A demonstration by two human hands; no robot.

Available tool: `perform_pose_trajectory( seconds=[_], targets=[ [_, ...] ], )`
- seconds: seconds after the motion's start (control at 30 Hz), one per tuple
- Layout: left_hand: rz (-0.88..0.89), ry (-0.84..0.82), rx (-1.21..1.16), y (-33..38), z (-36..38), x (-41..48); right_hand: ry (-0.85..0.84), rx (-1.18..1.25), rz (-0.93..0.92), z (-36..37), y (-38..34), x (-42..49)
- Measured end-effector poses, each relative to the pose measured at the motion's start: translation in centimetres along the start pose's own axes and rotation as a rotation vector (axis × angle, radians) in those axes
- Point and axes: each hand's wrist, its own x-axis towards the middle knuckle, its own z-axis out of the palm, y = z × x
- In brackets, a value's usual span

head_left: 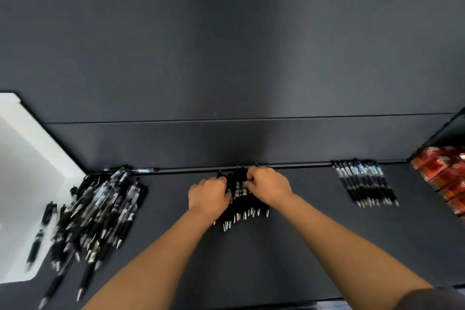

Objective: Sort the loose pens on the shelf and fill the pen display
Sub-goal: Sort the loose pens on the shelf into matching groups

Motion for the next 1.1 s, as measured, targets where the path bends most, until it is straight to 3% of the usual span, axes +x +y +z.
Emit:
perform_pose_trajectory(
  seconds=[0.4,0.7,1.1],
  targets=[
    [-0.062,0.06,0.151,-10.8,-3.1,-3.5,0.028,-0.107,-0.245,1.6,-9.7,1.0],
    [-0.161,0.066,0.088,-21.1,-3.9,-7.0,-0.187,-0.01,-0.313,5.1,-18.8,1.5],
    [-0.024,-0.007,0.12,-23.4,-2.1,-7.2,-0.338,-0.006,-0.282,8.5,-23.4,1.8]
  ],
)
